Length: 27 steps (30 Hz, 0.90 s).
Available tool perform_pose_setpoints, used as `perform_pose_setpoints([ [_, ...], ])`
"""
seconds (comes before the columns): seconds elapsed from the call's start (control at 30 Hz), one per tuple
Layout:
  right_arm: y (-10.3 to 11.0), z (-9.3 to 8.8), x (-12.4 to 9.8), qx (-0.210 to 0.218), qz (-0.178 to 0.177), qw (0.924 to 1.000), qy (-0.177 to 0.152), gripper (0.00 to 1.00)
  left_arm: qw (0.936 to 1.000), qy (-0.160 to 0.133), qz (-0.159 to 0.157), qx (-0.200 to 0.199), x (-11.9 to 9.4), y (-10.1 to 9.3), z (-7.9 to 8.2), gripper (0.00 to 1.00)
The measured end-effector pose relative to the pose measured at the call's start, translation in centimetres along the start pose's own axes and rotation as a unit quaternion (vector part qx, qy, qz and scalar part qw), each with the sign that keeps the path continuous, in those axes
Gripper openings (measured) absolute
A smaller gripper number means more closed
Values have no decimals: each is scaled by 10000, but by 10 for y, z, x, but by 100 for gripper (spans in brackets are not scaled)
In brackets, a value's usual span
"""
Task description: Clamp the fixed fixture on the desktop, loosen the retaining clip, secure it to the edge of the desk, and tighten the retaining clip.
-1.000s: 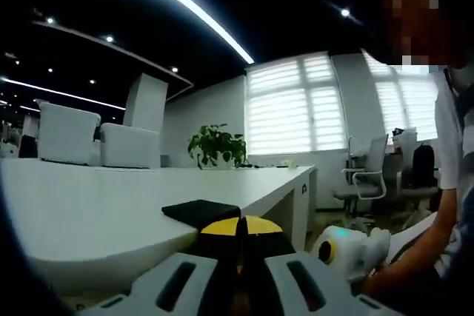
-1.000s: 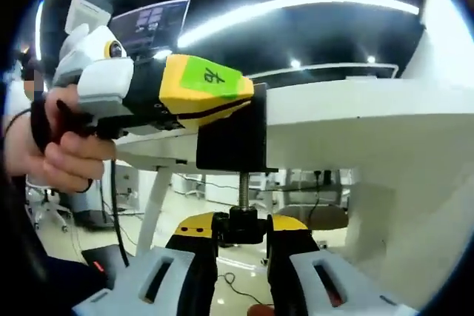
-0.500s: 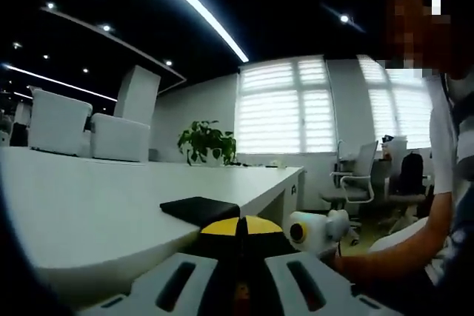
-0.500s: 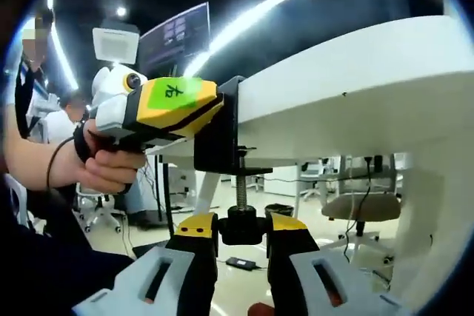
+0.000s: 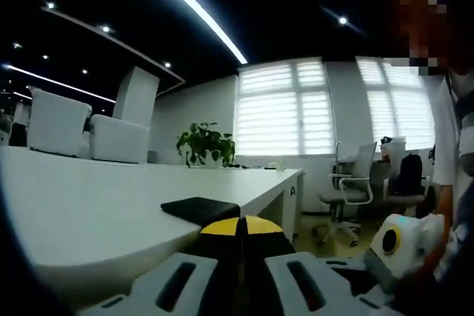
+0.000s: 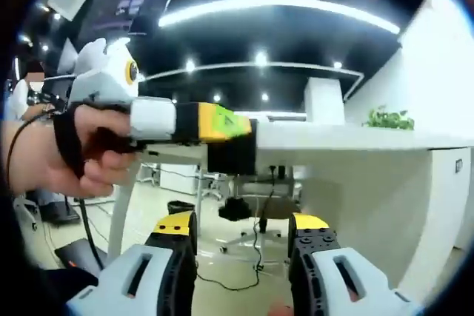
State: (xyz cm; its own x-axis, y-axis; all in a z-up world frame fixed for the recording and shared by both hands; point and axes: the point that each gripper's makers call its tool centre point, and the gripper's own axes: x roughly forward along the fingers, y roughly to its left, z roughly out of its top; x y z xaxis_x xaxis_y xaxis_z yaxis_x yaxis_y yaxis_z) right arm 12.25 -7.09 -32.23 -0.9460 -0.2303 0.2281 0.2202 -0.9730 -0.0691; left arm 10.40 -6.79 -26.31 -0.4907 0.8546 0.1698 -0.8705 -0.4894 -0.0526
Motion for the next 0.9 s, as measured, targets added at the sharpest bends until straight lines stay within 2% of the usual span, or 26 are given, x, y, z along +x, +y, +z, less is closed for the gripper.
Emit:
perform_pose_setpoints([
  [0.03,1,4,4,-261,-64,9996,-32,48,10000,-16,4,-14,0,0,0,2],
  [0.13,7,6,18,-146,-206,9996,121,48,10000,-39,9,-9,0,0,0,2],
  [0.23,9,2,26,-335,-287,9989,151,46,10000,-26,6,-15,0,0,0,2],
  [0.3,6,-6,31,-365,-398,9982,250,40,10000,-11,5,-14,0,0,0,2],
  [0.33,3,-12,33,-376,-477,9974,393,40,10000,4,5,-28,0,0,1,2],
  [0.4,0,-16,37,-266,-510,9975,419,40,9999,57,42,71,1,-1,0,2],
  [0.57,-7,-34,49,-217,-606,9959,643,39,10000,-56,42,15,1,-1,3,2],
  [0.6,-7,-38,53,-185,-600,9958,660,36,10000,-59,40,8,1,-1,3,2],
  [0.67,-8,-45,58,-100,-582,9954,750,25,10000,-62,41,13,1,-1,3,2],
  [0.73,-3,-47,60,295,-389,9960,747,25,10000,-77,50,14,1,-2,3,2],
  [0.9,-3,-46,57,374,-82,9977,565,25,9998,-53,114,160,1,-2,3,2],
])
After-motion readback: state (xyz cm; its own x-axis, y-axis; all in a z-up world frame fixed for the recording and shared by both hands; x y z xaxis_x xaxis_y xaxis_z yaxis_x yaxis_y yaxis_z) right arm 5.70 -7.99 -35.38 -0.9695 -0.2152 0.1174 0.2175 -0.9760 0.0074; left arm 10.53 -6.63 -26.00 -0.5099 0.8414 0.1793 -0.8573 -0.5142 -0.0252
